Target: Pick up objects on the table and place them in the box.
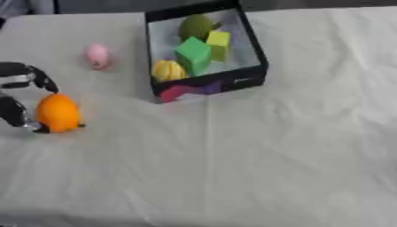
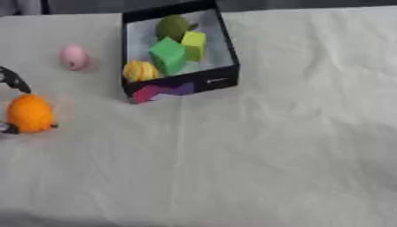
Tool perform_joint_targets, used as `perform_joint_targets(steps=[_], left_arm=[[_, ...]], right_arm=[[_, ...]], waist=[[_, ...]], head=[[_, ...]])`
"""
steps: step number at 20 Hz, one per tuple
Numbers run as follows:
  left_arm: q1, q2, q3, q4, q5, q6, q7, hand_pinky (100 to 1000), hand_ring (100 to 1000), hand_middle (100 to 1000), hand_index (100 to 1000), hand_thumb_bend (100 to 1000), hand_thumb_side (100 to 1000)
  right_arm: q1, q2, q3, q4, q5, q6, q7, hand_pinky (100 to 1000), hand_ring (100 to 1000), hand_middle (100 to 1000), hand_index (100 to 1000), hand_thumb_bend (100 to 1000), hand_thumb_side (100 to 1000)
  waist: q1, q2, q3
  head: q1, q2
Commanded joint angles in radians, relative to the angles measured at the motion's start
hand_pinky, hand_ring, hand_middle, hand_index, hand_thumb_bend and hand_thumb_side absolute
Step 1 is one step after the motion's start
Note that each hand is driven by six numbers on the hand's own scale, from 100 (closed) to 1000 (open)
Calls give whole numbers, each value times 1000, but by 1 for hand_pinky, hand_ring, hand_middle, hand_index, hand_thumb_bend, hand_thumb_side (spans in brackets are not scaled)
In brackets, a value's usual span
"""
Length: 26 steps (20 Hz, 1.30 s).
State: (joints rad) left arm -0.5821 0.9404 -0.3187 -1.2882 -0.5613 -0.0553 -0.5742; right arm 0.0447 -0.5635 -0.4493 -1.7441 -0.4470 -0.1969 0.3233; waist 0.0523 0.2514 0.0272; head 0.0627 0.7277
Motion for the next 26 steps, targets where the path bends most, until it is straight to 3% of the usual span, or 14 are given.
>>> perform_joint_targets(steps=[1,5,6,7,11,15,17,18,19,22,26], left_arm=[[-22,6,1,18,22,11,37,846,749,688,790,431,262],[-27,-14,-13,21,95,42,66,752,614,564,665,242,229],[-30,-15,-14,11,117,49,67,700,566,524,620,129,218],[-34,-12,-14,-6,139,56,66,686,552,511,603,100,214],[-80,25,1,-123,200,77,92,635,502,461,537,100,200],[-195,31,25,-207,227,94,145,613,493,448,511,100,183],[-280,-14,19,-192,226,96,148,625,493,448,510,100,185],[-322,-45,14,-172,217,94,146,626,494,450,510,100,261],[-362,-78,8,-145,200,88,144,626,494,449,510,100,179],[-449,-200,1,-46,135,48,156,621,495,449,508,100,194],[-503,-333,19,110,17,-3,190,626,502,464,530,100,169]], right_arm=[[-4,-18,-11,-5,5,-1,5,882,756,702,867,100,620],[-4,-16,-13,-2,8,1,5,883,757,700,867,100,620],[-4,-16,-13,-3,8,0,5,883,757,700,867,100,616],[-4,-17,-13,-3,6,-1,6,883,757,700,867,100,614],[-1,-22,-12,-5,0,-3,9,883,757,701,867,100,611],[-2,-30,-6,-5,-5,-4,16,883,757,701,867,100,611],[-9,-34,-1,-2,-7,-1,21,883,757,701,867,100,614],[-17,-37,4,-1,-10,1,25,883,757,701,867,100,623],[-26,-40,9,-1,-14,3,30,883,757,701,867,100,610],[-62,-55,27,-6,-39,8,48,883,758,702,867,100,593],[-104,-70,49,-18,-75,14,72,883,758,703,867,100,583]], waist=[[-10,-3,0],[-11,-2,0],[-11,-2,0],[-11,-3,0],[-10,-7,0],[-5,-13,-10],[-3,-13,-19],[-2,-12,-26],[-2,-12,-32],[2,-6,-64],[7,6,-112]], head=[[6,-11],[7,-10],[7,-9],[7,-8],[6,-4],[12,0],[20,-4],[25,-7],[29,-10],[47,-19],[80,-30]])
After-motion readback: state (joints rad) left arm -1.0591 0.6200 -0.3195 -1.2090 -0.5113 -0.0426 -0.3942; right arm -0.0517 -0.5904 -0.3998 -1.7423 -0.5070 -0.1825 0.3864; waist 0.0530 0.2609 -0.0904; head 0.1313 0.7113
